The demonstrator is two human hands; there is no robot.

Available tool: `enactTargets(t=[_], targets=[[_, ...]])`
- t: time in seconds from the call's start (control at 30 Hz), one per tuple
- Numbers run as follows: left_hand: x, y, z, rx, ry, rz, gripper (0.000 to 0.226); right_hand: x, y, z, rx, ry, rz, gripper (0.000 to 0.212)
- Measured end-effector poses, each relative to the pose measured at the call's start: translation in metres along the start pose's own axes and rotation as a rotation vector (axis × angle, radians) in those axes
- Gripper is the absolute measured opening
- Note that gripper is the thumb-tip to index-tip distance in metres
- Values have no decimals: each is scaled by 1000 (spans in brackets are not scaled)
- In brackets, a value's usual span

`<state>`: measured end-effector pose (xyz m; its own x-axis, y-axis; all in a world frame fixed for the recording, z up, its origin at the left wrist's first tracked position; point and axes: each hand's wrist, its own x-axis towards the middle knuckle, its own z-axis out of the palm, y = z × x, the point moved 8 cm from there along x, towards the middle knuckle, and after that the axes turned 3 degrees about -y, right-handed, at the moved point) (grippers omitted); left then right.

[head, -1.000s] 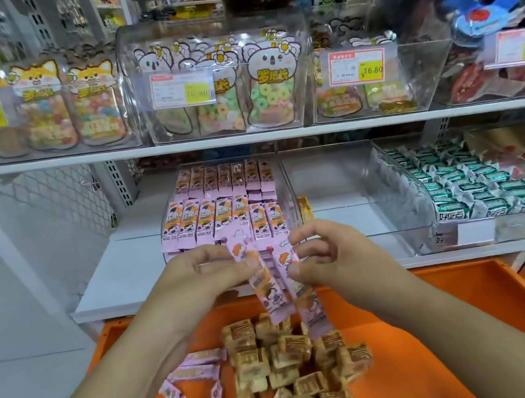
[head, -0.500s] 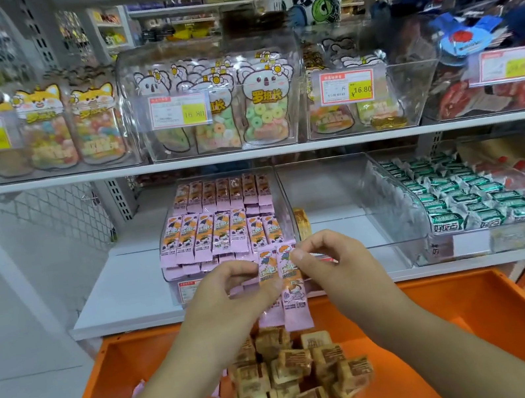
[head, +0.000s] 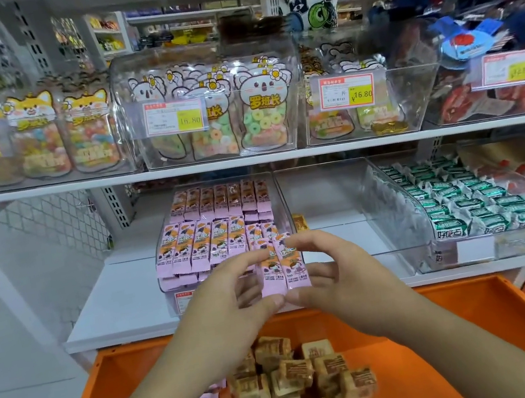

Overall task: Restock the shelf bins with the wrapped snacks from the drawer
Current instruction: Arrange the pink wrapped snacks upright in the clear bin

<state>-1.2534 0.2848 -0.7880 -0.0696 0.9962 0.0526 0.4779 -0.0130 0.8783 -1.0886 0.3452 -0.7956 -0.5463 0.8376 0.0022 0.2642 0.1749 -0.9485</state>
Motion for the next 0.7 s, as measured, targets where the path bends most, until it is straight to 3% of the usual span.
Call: enactTargets(t=[0.1,0.23,0.7], targets=[[11,7,-7,252,75,83,58,10,-4,-6,-108,39,-14,57],[34,13,-15,410,135,195,54,30,-15,-16,-472,131,-126,61],[86,-41,-5,873,139,125,66,86,15,-3,-1009,124,-195,62]])
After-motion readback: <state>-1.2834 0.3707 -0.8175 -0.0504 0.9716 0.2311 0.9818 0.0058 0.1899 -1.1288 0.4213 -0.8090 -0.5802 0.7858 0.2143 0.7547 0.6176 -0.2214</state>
